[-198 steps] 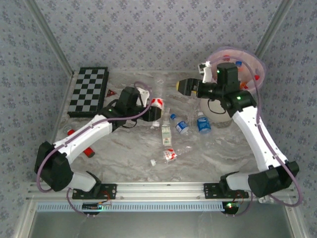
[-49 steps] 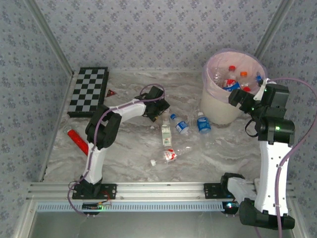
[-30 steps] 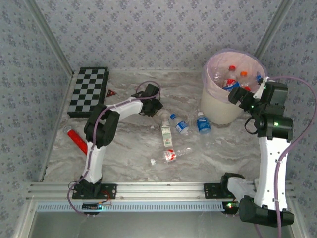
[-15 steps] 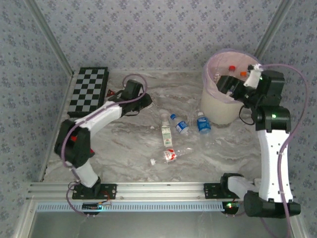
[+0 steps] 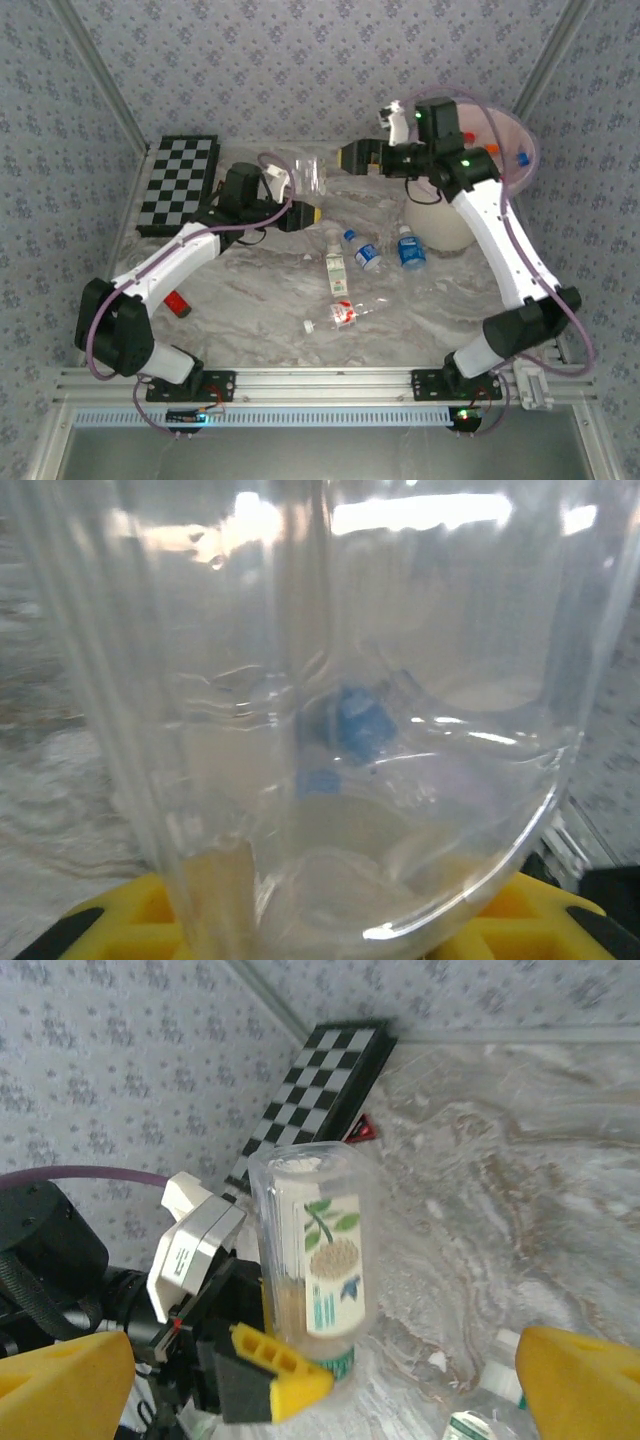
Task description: Put the plastic bottles in the bin
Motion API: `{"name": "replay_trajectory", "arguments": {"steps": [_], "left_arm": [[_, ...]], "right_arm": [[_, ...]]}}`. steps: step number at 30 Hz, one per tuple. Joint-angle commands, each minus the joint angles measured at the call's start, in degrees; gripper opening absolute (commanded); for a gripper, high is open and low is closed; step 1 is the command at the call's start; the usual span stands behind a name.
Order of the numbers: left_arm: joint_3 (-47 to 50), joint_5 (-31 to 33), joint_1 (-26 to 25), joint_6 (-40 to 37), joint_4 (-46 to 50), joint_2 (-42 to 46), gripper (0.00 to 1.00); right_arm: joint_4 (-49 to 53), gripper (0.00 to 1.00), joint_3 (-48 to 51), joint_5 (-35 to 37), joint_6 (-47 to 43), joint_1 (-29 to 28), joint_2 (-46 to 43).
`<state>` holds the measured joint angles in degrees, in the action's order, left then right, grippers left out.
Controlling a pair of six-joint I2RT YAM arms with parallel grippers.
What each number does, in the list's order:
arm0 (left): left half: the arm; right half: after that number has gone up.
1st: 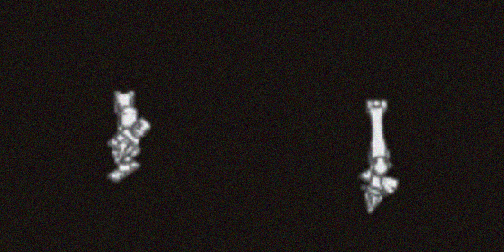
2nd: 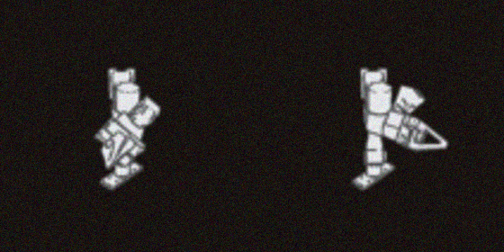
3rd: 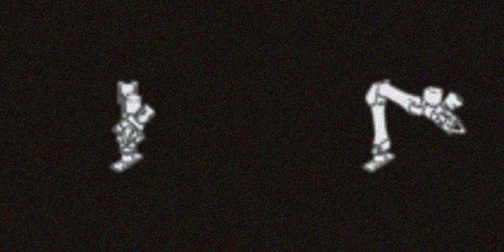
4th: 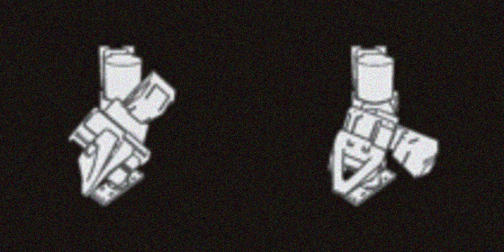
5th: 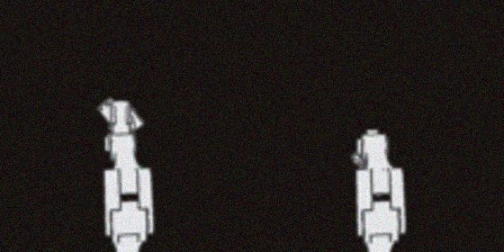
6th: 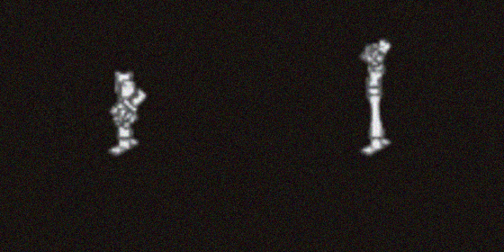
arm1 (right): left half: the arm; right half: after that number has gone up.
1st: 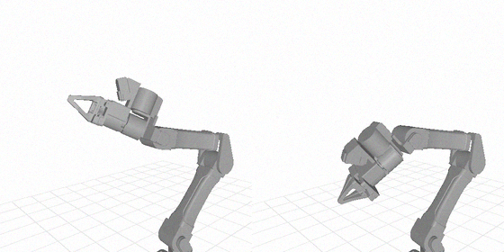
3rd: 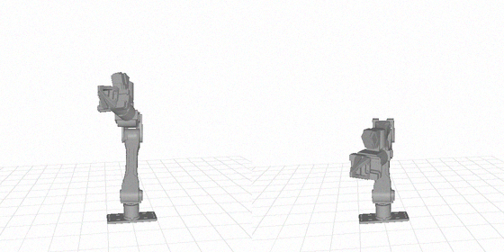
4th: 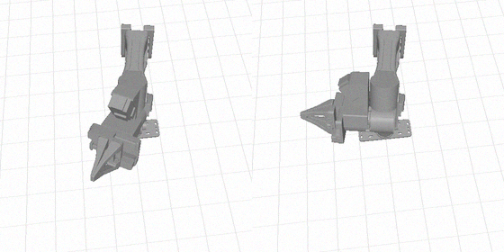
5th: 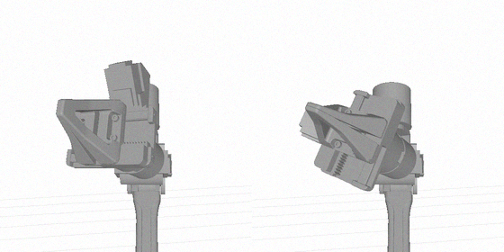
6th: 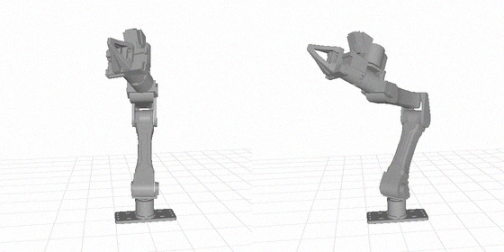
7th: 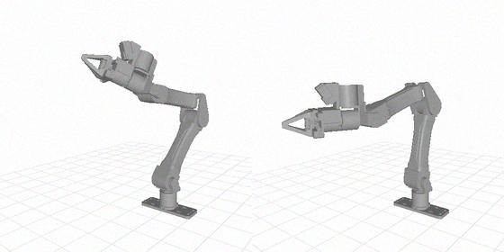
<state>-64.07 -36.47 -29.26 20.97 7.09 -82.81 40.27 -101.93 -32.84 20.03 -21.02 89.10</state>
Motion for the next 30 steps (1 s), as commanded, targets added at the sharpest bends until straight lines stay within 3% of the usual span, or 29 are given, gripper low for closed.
{"name": "replay_trajectory", "arguments": {"steps": [1,6,13,24,26,27,28,30], "left_arm": [[0.5,-11.4,0.1,-1.9,-6.6,1.3,0.0],[-0.3,-16.2,0.1,-2.0,-7.8,0.8,0.0],[-1.6,-18.1,-1.5,-3.3,-7.5,-0.1,0.0],[-1.8,-10.2,-2.5,-4.5,-5.6,-0.2,0.03],[-1.7,-7.8,-2.5,-4.2,-5.2,0.3,0.16],[-1.6,-6.6,-2.5,-3.9,-5.1,0.6,0.31],[-1.5,-5.5,-2.5,-3.6,-5.1,0.9,0.48],[-1.3,-3.2,-2.6,-2.8,-5.2,2.0,0.93]], "right_arm": [[0.3,1.0,-2.6,-4.2,-1.7,-0.9,2.5],[-1.8,1.0,-1.0,-12.1,-4.9,-1.3,4.4],[-4.7,0.96,-0.3,-14.9,-4.2,-0.4,7.0],[-2.7,0.49,-2.0,-14.8,-3.8,2.0,6.8],[-1.4,0.46,-3.2,-13.8,-4.1,3.1,5.6],[-0.2,0.43,-4.3,-13.1,-4.5,3.8,4.9],[0.7,0.4,-5.3,-12.4,-4.9,4.6,4.3],[2.9,0.37,-8.1,-10.3,-5.3,6.6,2.8]]}}
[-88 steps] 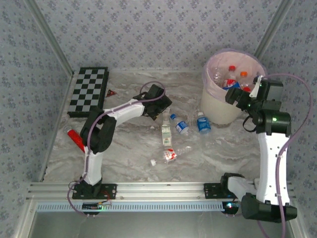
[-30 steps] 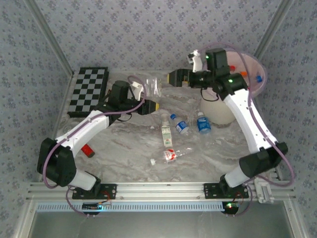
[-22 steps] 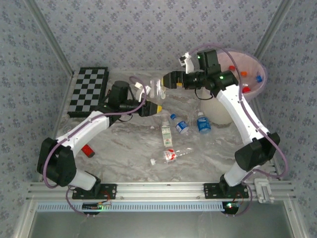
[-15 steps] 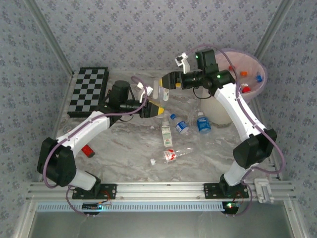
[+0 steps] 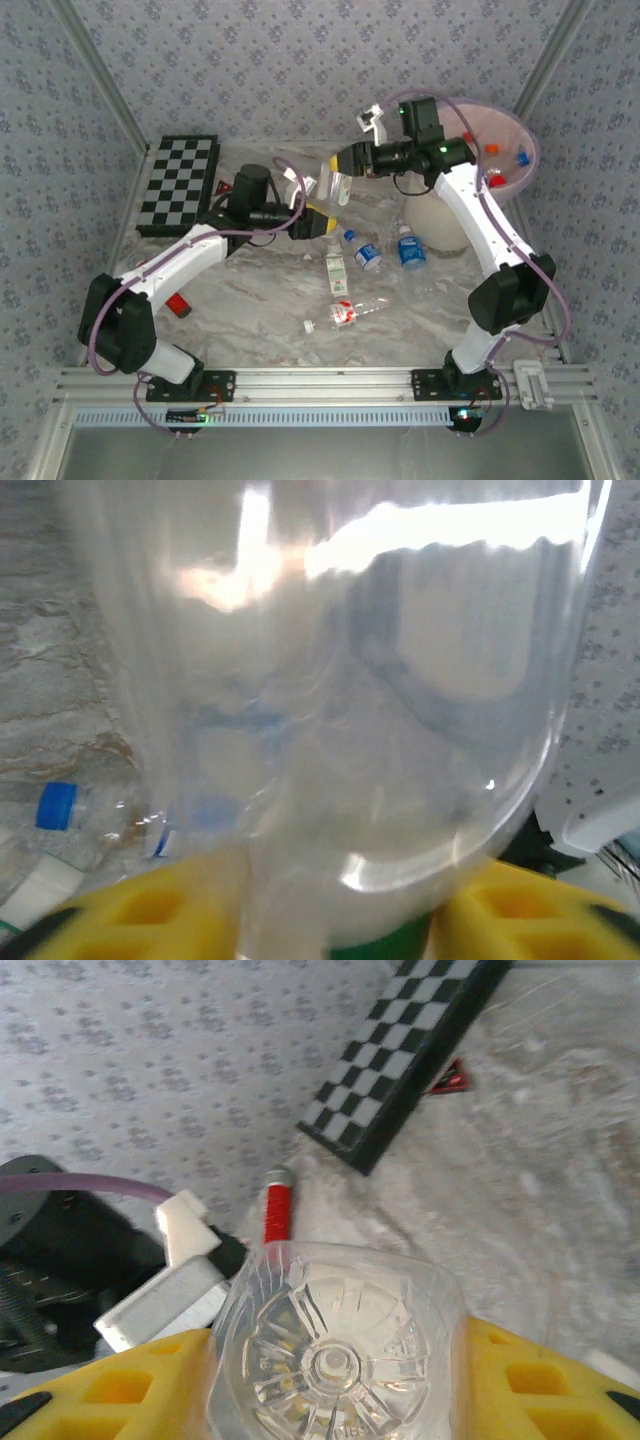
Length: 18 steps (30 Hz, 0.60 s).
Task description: Put the plastic bottles in the bin
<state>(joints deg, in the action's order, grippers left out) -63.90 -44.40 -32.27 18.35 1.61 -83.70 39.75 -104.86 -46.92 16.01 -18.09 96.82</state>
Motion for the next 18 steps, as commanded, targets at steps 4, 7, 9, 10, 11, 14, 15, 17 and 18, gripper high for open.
{"name": "replay_trajectory", "arguments": {"steps": [4,7,9,10,11,14,15,17,18], "left_arm": [[0.5,10.8,0.5,0.9,-0.2,6.2,0.99],[2.3,15.6,0.5,1.0,0.5,8.4,0.99],[3.4,17.3,0.6,1.1,0.8,9.4,0.99],[3.6,17.8,0.6,1.2,1.1,9.7,0.99],[3.8,18.4,0.5,1.3,1.6,9.8,0.99],[3.4,20.2,0.7,1.3,4.2,9.4,0.99],[3.4,20.4,0.7,1.5,4.5,9.2,0.99],[3.7,20.5,0.6,2.1,4.5,8.8,0.99],[3.8,20.4,0.6,2.3,4.5,8.7,0.99]], "right_arm": [[6.2,0.3,-10.2,8.1,-0.8,9.6,-8.7],[6.3,0.23,-12.3,14.5,0.2,15.1,-12.6],[5.7,0.18,-12.7,18.1,0.3,19.1,-15.3],[5.2,0.16,-12.6,20.2,0.3,20.7,-16.1],[5.0,0.14,-12.6,23.6,-0.2,22.2,-17.1],[5.1,0.07,-11.5,38.8,-4.9,23.4,-19.5],[4.0,0.06,-9.8,44.6,-6.7,23.4,-20.3],[1.4,0.03,-6.0,52.2,-8.6,23.7,-21.5],[0.2,0.02,-4.6,54.8,-9.5,23.7,-21.7]]}}
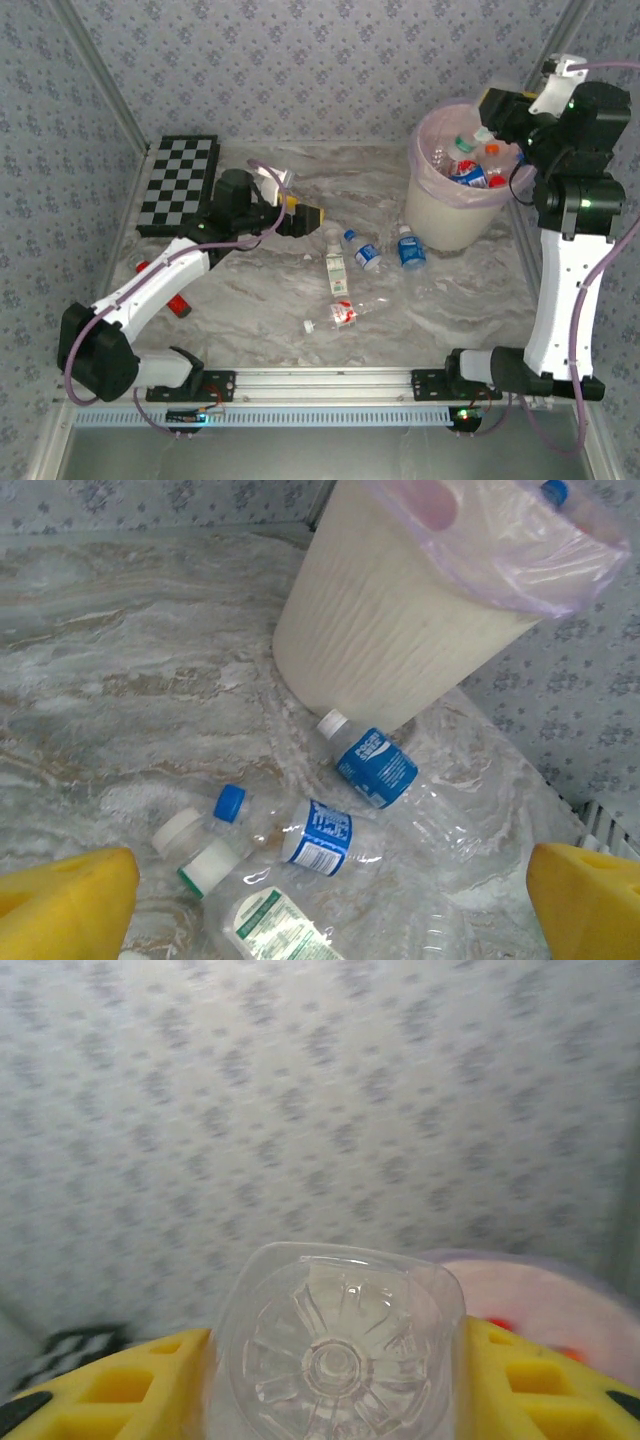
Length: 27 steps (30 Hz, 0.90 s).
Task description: Put the plastic bottles in the bin
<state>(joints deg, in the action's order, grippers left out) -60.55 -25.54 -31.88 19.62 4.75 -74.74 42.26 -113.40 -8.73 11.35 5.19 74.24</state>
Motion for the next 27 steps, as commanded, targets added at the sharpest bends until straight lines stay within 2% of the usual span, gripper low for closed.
{"name": "replay_trajectory", "arguments": {"steps": [1,4,9,14,27], "left_arm": [[0.5,1.5,0.3,1.2,1.4,-0.4,0.99],[0.7,1.5,0.2,1.7,1.2,-0.6,0.99],[0.9,1.7,0.2,2.6,1.2,-1.0,0.98],[1.5,2.0,0.2,3.6,0.7,-1.0,0.98],[2.2,3.0,0.2,3.8,0.5,-1.5,0.98]], "right_arm": [[-3.3,0.01,5.2,17.8,-5.5,0.5,0.8],[-7.0,0.0,9.1,17.8,-6.0,1.2,1.5],[-11.3,0.0,12.5,11.6,-3.1,1.1,4.6],[-15.3,0.0,16.8,8.7,-0.3,0.8,7.4],[-14.2,0.0,20.9,7.0,3.8,0.5,18.0]]}}
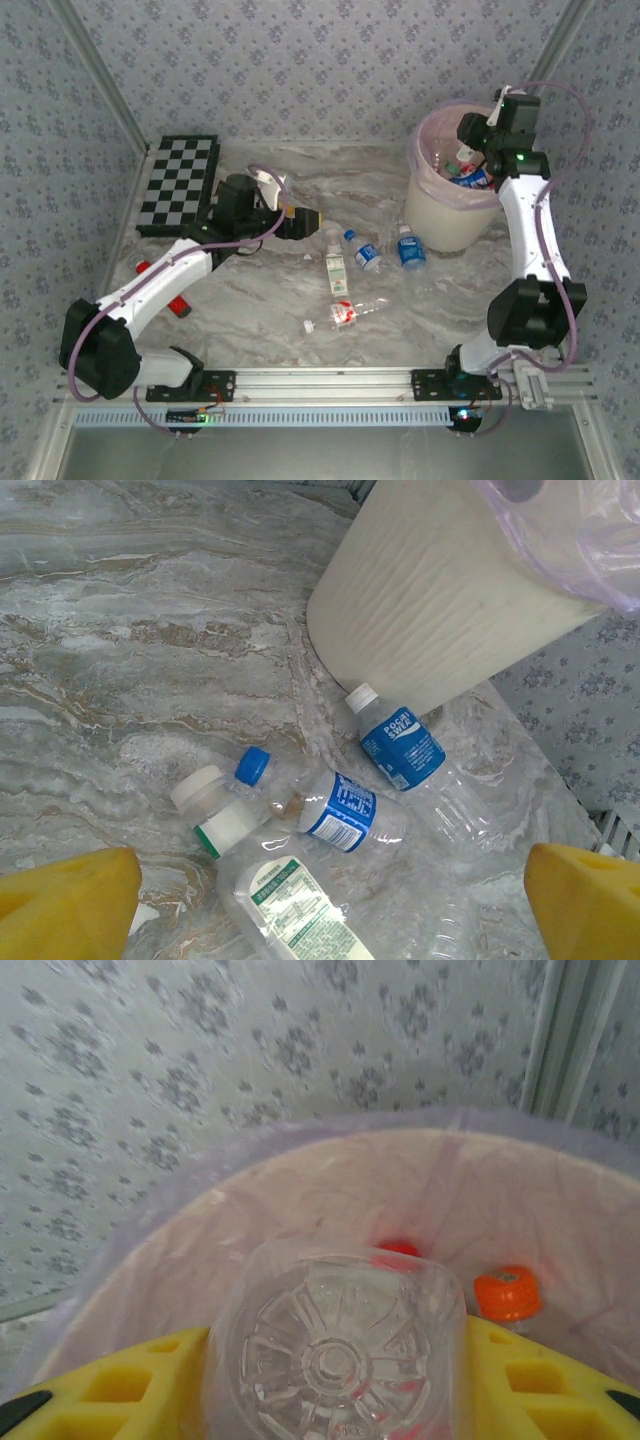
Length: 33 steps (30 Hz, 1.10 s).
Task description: Put the plastic bottles in the bin
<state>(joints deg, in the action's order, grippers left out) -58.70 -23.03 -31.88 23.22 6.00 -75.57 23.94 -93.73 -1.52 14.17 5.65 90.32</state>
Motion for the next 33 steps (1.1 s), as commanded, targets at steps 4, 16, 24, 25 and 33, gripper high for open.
{"name": "replay_trajectory", "arguments": {"steps": [4,16,24,25,33], "left_arm": [[0.4,0.8,0.2,0.1,-0.4,-1.0,0.98],[-0.3,2.9,0.2,-1.3,3.6,-2.1,0.98],[0.0,3.3,0.2,-1.7,4.3,-2.1,0.98],[0.1,3.6,0.2,-1.7,4.4,-2.0,0.99],[-0.8,4.3,0.1,-1.6,5.7,-3.1,0.99]], "right_arm": [[5.5,0.0,0.7,-0.8,1.9,-0.7,5.5],[11.7,0.14,-1.6,-0.9,5.0,-3.4,14.8],[15.9,0.41,-8.2,-0.6,3.9,-4.2,16.4],[16.9,0.45,-9.8,-0.1,3.4,-4.2,16.0],[25.8,0.92,-20.5,3.2,-0.2,-4.0,12.4]]}}
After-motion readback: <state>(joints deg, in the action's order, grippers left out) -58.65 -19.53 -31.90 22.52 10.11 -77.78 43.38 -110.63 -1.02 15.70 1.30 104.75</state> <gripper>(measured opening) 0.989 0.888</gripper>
